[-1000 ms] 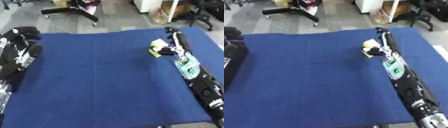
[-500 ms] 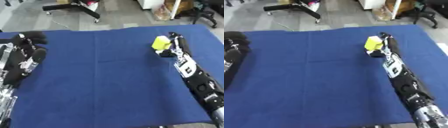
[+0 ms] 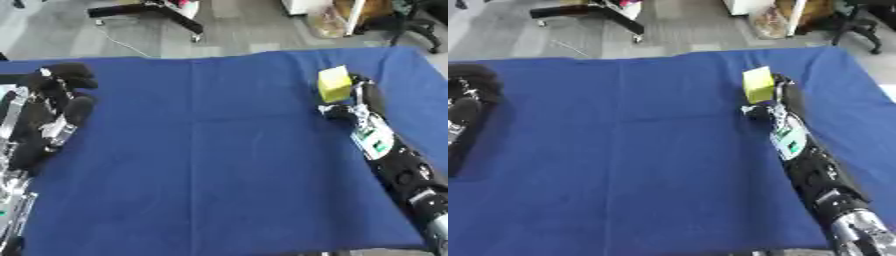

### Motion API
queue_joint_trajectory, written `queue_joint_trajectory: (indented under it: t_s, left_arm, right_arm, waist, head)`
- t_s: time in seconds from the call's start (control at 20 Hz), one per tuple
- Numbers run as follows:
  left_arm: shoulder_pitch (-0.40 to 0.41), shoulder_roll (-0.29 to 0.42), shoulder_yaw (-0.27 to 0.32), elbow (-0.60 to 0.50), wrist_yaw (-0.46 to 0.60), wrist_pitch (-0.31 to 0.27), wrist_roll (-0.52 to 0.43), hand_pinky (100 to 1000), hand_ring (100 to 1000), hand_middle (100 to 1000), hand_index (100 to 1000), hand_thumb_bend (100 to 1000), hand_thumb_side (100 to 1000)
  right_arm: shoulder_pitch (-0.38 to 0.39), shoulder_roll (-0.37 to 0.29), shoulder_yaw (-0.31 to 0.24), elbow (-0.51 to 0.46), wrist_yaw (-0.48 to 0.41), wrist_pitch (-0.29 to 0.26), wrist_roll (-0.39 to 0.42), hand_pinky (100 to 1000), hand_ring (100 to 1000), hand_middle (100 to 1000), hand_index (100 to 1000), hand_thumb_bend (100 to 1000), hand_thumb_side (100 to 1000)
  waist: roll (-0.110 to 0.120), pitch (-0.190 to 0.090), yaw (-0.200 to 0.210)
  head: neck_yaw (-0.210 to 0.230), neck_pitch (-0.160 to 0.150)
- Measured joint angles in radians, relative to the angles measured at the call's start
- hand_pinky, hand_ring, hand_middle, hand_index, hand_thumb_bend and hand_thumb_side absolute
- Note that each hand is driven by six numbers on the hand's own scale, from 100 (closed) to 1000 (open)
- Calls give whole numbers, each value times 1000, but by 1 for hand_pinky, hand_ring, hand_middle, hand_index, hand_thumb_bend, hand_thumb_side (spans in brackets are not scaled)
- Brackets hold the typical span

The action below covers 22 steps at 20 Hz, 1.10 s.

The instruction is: Pick up the objects with one hand, pass them to the other hand, and then place them into the box on the other side of the table.

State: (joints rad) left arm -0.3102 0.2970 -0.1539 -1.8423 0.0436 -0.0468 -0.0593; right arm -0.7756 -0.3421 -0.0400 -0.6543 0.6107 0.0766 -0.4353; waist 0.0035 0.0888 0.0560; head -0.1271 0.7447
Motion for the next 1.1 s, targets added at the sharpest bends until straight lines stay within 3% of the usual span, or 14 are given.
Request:
queue_joint_trajectory:
  t_s: [0.35, 0.7, 1.1]
  left_arm:
    - [0, 0, -4, 0, 0, -2, -2, 618, 683, 657, 749, 646, 570]
    - [1, -8, -5, 5, 0, -1, -4, 618, 684, 657, 749, 644, 573]
    - [2, -8, -5, 8, -1, -1, -5, 618, 684, 657, 749, 643, 574]
  right_arm:
    - [-8, 0, -3, 13, -5, 16, -49, 546, 599, 623, 789, 633, 221]
    - [-8, 2, -9, 15, -32, 54, -165, 490, 531, 499, 672, 618, 213]
    - [-5, 10, -9, 16, -72, 63, -255, 457, 496, 434, 594, 596, 208]
  waist:
    - [0, 2, 5]
    - [1, 6, 8]
    - [0, 7, 11]
  head:
    - [-6, 0]
    - [-7, 0]
    - [-6, 0]
